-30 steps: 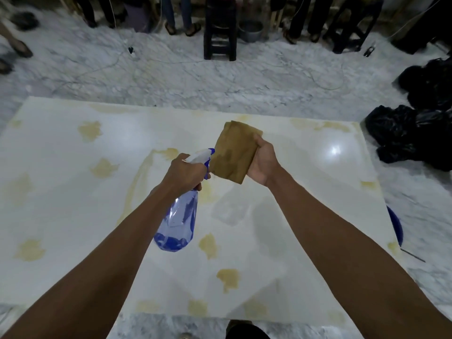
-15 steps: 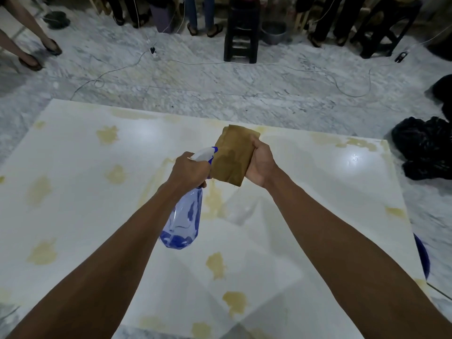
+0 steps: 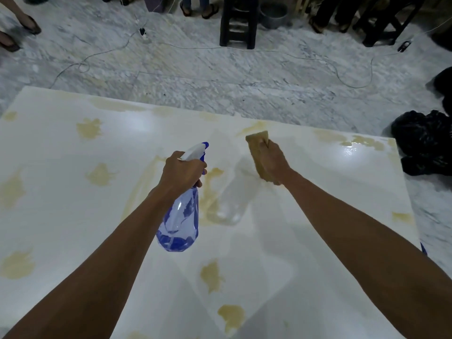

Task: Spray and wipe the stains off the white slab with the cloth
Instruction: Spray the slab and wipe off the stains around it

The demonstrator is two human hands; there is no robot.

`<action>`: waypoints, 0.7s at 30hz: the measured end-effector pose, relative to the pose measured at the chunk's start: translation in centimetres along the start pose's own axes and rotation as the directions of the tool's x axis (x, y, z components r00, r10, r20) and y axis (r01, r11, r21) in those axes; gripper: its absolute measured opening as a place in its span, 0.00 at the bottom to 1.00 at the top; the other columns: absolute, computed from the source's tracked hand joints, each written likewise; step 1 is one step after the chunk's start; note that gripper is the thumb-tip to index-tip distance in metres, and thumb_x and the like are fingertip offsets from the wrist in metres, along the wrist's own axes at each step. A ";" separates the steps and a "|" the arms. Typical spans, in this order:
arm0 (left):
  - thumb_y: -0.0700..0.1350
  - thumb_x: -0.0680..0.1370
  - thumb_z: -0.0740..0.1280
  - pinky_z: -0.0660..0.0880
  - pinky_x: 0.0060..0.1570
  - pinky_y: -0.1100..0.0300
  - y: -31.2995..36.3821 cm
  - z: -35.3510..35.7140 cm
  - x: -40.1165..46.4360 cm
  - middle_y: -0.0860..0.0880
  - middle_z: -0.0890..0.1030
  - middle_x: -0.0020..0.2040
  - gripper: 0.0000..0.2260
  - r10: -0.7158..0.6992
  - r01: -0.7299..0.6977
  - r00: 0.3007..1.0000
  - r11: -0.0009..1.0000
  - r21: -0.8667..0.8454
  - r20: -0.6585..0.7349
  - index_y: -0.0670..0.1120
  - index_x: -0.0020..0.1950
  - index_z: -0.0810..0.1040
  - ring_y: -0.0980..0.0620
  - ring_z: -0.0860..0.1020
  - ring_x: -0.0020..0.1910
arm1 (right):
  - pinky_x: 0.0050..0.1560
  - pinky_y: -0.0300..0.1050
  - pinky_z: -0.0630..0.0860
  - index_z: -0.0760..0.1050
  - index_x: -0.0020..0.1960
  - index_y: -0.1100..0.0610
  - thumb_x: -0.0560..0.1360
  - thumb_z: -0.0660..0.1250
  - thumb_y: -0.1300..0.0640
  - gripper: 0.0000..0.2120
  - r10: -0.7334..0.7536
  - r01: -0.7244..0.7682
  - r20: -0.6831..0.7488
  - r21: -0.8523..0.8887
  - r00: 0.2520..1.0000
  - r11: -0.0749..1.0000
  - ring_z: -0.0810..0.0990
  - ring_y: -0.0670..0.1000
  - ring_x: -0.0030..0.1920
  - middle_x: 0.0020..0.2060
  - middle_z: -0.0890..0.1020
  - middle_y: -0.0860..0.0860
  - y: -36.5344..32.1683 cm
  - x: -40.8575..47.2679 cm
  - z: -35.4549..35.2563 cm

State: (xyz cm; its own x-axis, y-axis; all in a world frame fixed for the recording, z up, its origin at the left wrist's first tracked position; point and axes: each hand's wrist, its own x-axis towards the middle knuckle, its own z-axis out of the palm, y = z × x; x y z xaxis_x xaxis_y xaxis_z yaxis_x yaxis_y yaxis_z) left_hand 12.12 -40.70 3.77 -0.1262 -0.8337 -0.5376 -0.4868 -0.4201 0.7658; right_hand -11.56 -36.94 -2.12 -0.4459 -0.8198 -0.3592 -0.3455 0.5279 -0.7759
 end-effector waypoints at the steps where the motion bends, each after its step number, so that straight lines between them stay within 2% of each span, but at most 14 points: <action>1: 0.45 0.65 0.64 0.77 0.31 0.59 -0.1 -0.1 0.5 0.44 0.85 0.43 0.26 0.001 -0.001 1.000 1.000 -0.008 -0.004 0.37 0.60 0.78 0.55 0.76 0.21 | 0.50 0.48 0.70 0.74 0.60 0.53 0.84 0.51 0.43 0.19 -0.079 0.075 -0.047 -0.085 0.996 0.994 0.78 0.57 0.51 0.51 0.80 0.55 -0.5 1.5 0.1; 3: 0.46 0.63 0.63 0.76 0.31 0.59 -0.3 -0.1 1.4 0.43 0.85 0.43 0.26 0.009 -0.009 1.000 1.000 -0.001 -0.010 0.37 0.59 0.79 0.55 0.76 0.21 | 0.58 0.56 0.71 0.72 0.67 0.51 0.83 0.47 0.42 0.23 -0.173 0.125 -0.116 -0.336 0.978 0.933 0.80 0.60 0.56 0.58 0.82 0.56 -0.7 4.8 0.8; 4: 0.46 0.64 0.63 0.76 0.32 0.59 -0.5 -0.1 1.8 0.43 0.86 0.43 0.25 0.012 -0.012 1.000 1.000 0.010 -0.010 0.37 0.58 0.79 0.56 0.76 0.21 | 0.61 0.59 0.70 0.71 0.68 0.51 0.83 0.45 0.42 0.24 -0.197 0.118 -0.112 -0.491 0.974 0.863 0.80 0.60 0.58 0.59 0.82 0.56 -0.4 6.5 1.6; 5: 0.45 0.65 0.64 0.76 0.32 0.59 -0.9 -0.1 2.2 0.43 0.86 0.44 0.22 0.018 -0.017 1.000 1.000 0.022 -0.011 0.37 0.57 0.80 0.56 0.76 0.21 | 0.63 0.62 0.67 0.70 0.69 0.50 0.83 0.44 0.42 0.25 -0.190 0.114 -0.053 -0.635 0.980 0.764 0.79 0.59 0.60 0.60 0.82 0.56 -0.2 7.5 2.8; 6: 0.43 0.68 0.64 0.76 0.32 0.60 -1.4 -0.2 2.5 0.43 0.86 0.44 0.19 0.020 -0.019 1.000 0.999 0.033 -0.014 0.37 0.55 0.80 0.56 0.76 0.21 | 0.66 0.64 0.64 0.66 0.73 0.49 0.83 0.44 0.42 0.25 -0.119 0.114 0.041 -0.700 0.992 0.705 0.75 0.60 0.66 0.67 0.77 0.58 0.4 7.8 4.8; 8: 0.42 0.69 0.63 0.75 0.31 0.61 -2.2 -0.5 2.8 0.43 0.86 0.44 0.16 0.022 -0.021 1.000 0.999 0.034 -0.015 0.38 0.53 0.81 0.56 0.76 0.21 | 0.74 0.69 0.48 0.49 0.81 0.47 0.84 0.44 0.41 0.27 0.043 0.107 0.191 -0.707 0.981 0.700 0.51 0.64 0.79 0.80 0.54 0.57 2.1 7.0 9.4; 9: 0.43 0.67 0.62 0.75 0.32 0.61 -2.6 -0.7 2.9 0.43 0.86 0.43 0.17 0.022 -0.021 1.000 0.999 0.027 -0.011 0.39 0.51 0.81 0.56 0.75 0.21 | 0.75 0.70 0.42 0.43 0.81 0.44 0.84 0.45 0.40 0.28 0.052 0.104 0.194 -0.712 0.980 0.694 0.42 0.65 0.80 0.81 0.45 0.55 2.9 6.1 11.6; 10: 0.44 0.65 0.62 0.75 0.31 0.61 -3.0 -1.0 2.7 0.44 0.85 0.42 0.17 0.021 -0.020 1.000 1.000 0.020 -0.008 0.39 0.50 0.81 0.55 0.75 0.21 | 0.74 0.71 0.38 0.40 0.81 0.41 0.84 0.45 0.40 0.28 0.026 0.109 0.176 -0.715 0.984 0.690 0.37 0.65 0.79 0.81 0.41 0.54 3.6 5.2 13.4; 14: 0.38 0.71 0.62 0.74 0.29 0.61 -4.3 -2.6 2.1 0.43 0.85 0.42 0.10 0.018 -0.018 1.000 1.000 0.021 -0.010 0.40 0.47 0.81 0.54 0.73 0.19 | 0.74 0.71 0.34 0.41 0.80 0.38 0.84 0.45 0.40 0.27 -0.067 0.159 0.156 -0.716 0.986 0.679 0.35 0.65 0.79 0.81 0.39 0.54 4.2 2.1 16.0; 21: 0.38 0.72 0.63 0.74 0.30 0.60 -8.0 -6.4 -1.8 0.44 0.85 0.43 0.14 0.016 -0.019 0.999 0.998 0.063 0.039 0.38 0.55 0.80 0.54 0.74 0.19 | 0.72 0.73 0.35 0.40 0.80 0.38 0.83 0.44 0.40 0.27 -0.116 0.231 0.202 -0.765 0.972 0.602 0.35 0.66 0.78 0.81 0.39 0.55 6.4 -8.1 20.7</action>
State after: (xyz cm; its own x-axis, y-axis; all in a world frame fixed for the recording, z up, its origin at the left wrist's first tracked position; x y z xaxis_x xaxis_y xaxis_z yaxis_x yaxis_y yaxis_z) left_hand 21.79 -38.08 0.87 -0.1673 -0.8260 -0.5383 -0.5382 -0.3809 0.7518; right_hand 6.93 -31.47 -14.90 -0.2264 -0.9035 -0.3639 -0.9422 0.2979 -0.1534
